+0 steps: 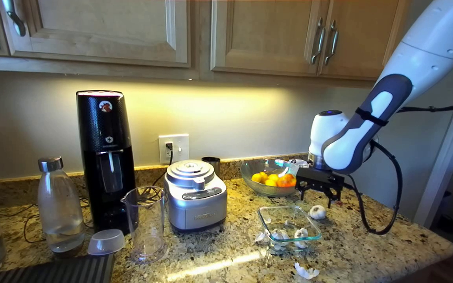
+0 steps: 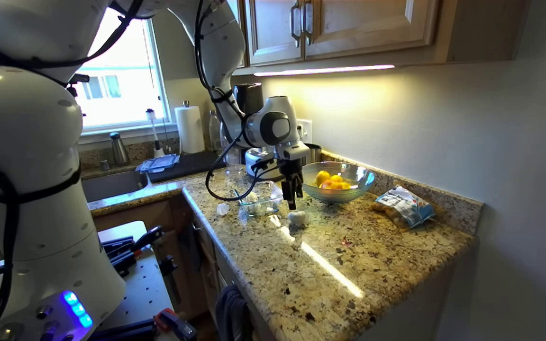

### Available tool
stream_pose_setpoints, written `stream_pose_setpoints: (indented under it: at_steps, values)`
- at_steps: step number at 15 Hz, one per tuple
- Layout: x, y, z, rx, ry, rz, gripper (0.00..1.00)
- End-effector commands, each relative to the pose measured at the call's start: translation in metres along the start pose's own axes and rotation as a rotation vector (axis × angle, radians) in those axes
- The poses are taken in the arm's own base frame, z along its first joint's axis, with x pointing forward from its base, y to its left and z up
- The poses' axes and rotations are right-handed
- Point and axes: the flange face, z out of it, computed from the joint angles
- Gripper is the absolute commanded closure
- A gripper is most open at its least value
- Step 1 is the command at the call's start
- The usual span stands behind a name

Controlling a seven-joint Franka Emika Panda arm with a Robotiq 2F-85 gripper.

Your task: Take out all the cloves of garlic in the bowl and put them on the table

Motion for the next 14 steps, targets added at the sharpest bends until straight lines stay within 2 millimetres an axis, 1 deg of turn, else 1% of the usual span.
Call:
stream_pose_setpoints:
  at_steps: [1, 3, 5, 8, 9, 11, 14]
  values:
    - [-0.011, 0.004, -0.041, 0.037, 0.001, -0.042, 0.00]
    - [-0.019, -0.001, -0.060, 0.069, -0.005, -0.091, 0.00]
    - [-0.033, -0.009, -0.079, 0.117, -0.028, -0.172, 0.00]
    - [-0.067, -0.025, -0.101, 0.155, -0.094, -0.339, 0.00]
    - [-0.077, -0.030, -0.104, 0.159, -0.115, -0.384, 0.00]
    - [-0.097, -0.039, -0.105, 0.156, -0.161, -0.481, 0.00]
    - [-0.116, -0.047, -0.097, 0.154, -0.179, -0.611, 0.00]
